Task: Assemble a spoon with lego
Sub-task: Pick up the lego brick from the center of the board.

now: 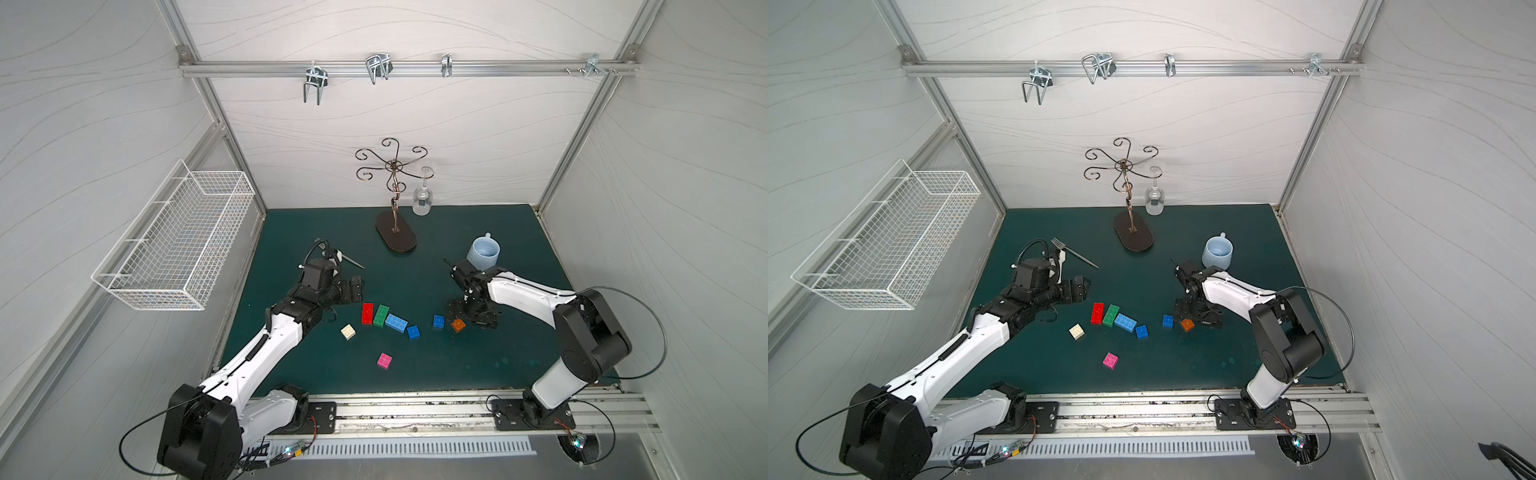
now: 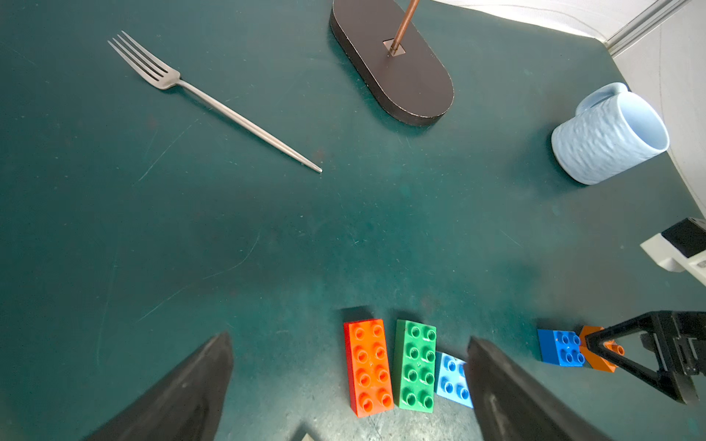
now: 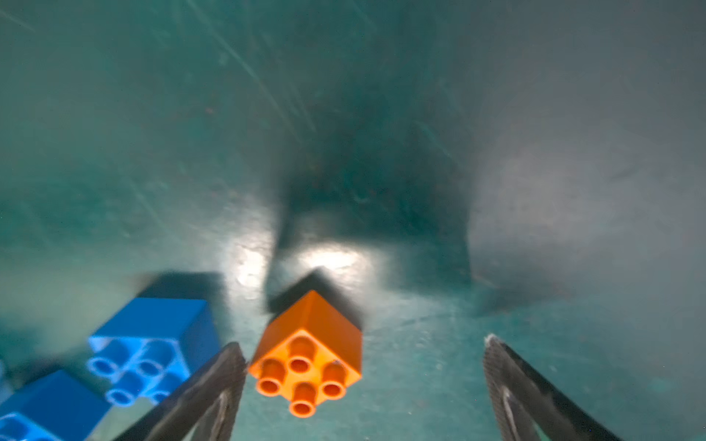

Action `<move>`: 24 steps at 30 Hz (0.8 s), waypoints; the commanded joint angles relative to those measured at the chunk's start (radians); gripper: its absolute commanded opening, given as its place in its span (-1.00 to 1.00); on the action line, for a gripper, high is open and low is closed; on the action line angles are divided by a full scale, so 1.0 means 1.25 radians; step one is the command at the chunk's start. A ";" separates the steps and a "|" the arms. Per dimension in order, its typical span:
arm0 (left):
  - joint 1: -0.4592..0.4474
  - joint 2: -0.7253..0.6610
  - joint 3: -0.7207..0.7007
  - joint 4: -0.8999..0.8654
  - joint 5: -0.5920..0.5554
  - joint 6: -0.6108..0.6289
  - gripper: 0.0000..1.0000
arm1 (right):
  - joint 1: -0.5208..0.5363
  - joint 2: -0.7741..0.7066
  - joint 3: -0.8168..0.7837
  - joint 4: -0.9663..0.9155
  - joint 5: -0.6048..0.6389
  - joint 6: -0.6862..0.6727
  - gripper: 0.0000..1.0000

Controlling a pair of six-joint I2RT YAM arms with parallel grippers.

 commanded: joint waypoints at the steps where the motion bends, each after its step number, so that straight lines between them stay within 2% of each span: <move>1: -0.008 0.005 0.015 0.015 0.012 -0.010 1.00 | 0.002 -0.026 -0.006 -0.058 0.016 -0.012 0.98; 8: -0.022 0.016 0.019 0.013 0.013 -0.011 1.00 | 0.005 -0.065 -0.020 -0.055 -0.017 -0.039 0.93; 14: -0.030 0.019 0.026 0.006 0.010 -0.009 1.00 | 0.012 -0.052 -0.029 0.028 -0.107 -0.048 0.63; 24: -0.031 0.033 0.033 0.002 0.010 -0.005 1.00 | 0.020 0.007 -0.006 0.077 -0.137 -0.061 0.24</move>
